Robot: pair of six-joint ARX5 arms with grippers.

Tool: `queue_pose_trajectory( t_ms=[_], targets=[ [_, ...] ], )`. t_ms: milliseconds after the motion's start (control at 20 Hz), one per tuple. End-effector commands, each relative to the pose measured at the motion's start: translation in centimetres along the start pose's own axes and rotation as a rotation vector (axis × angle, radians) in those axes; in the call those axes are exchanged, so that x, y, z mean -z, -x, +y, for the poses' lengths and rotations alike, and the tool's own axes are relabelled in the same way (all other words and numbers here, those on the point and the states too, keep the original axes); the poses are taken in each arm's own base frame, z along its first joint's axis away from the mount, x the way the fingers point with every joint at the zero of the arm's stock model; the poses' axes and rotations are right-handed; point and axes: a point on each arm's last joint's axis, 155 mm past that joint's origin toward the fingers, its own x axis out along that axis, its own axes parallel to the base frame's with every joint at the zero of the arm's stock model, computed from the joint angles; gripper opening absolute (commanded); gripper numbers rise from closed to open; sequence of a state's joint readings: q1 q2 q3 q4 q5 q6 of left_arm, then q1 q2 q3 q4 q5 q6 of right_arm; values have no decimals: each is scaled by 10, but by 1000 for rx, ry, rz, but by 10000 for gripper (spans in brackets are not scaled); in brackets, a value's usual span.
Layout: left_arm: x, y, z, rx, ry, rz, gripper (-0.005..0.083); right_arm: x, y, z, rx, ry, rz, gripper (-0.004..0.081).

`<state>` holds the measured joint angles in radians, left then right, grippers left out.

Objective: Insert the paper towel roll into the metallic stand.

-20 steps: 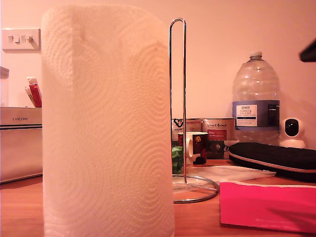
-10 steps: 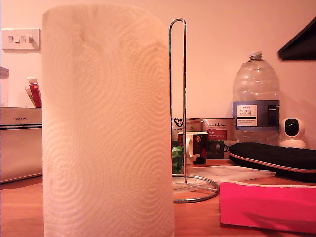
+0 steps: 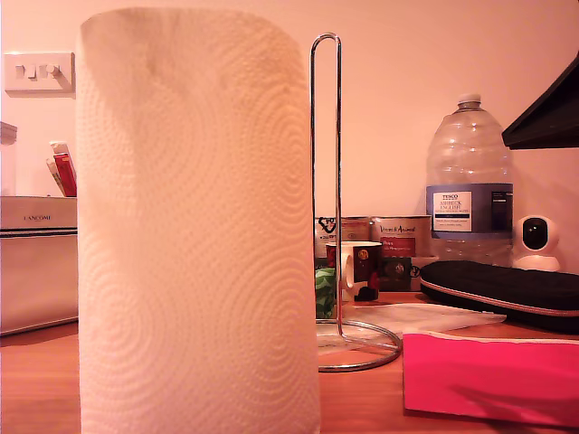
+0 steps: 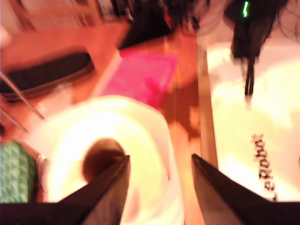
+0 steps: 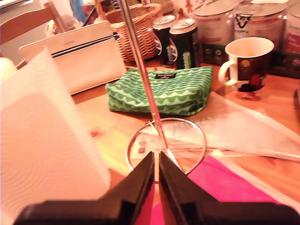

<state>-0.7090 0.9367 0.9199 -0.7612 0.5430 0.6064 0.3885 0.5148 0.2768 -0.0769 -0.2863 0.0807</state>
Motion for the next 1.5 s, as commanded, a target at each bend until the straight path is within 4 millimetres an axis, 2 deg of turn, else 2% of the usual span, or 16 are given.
queue_pose_trajectory(
  t_ms=[0,400,550,950,1450],
  targets=[
    [8,-11,0,15,-20,35,380,1,-1,-1,4,1,-2,23],
    [25,-32,8,5,-40,131,382,1,-1,-1,4,1,-1,23],
    [23,-30,8,2,-42,127,452,1,-1,-1,4,1,-1,23],
    [9,-14,6,-33,-62,75,453,2,-1,-1,4,0,3,22],
    [18,-12,12,-74,-44,118,468,2,-1,-1,4,-1,3,22]
  ],
)
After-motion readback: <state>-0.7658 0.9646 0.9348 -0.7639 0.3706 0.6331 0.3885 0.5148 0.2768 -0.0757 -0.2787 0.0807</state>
